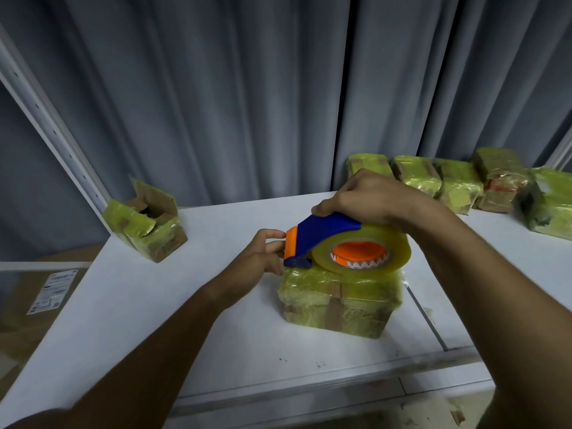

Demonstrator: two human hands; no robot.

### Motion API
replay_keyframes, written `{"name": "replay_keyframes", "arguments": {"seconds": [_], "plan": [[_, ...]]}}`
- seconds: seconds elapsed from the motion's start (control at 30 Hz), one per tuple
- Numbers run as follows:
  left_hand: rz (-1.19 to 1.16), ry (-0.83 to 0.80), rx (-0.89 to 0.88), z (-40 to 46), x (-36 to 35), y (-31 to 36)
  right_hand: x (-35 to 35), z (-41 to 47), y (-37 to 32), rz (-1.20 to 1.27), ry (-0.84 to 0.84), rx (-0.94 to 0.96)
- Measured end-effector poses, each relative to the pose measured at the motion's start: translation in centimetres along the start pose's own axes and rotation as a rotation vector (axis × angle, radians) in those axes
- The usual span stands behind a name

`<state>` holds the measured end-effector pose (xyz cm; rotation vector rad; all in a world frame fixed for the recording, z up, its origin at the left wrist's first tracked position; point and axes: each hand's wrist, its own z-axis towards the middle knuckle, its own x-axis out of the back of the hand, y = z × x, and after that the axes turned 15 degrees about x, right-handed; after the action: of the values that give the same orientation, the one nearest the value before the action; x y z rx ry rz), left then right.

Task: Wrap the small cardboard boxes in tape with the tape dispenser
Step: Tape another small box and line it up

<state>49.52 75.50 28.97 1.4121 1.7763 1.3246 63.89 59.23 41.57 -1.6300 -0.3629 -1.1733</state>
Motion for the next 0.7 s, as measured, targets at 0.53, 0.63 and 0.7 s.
{"name": "replay_keyframes", "arguments": {"seconds": [0.53,0.63,0.7], "plan": [[-0.104,0.035,-0.028,0.6,-0.9,-0.7,0.6,-0.4,1.9,0.205,0.021,-0.087],[-0.049,0.072,-0.052,0.7,-1.1,-0.8,0.6,-0.5,2.0,0.211,0.025,-0.088],[-0.035,0.089,-0.063,0.8,-1.2,-0.8,0.6,-0.4,2.0,0.210,0.028,-0.086]]}}
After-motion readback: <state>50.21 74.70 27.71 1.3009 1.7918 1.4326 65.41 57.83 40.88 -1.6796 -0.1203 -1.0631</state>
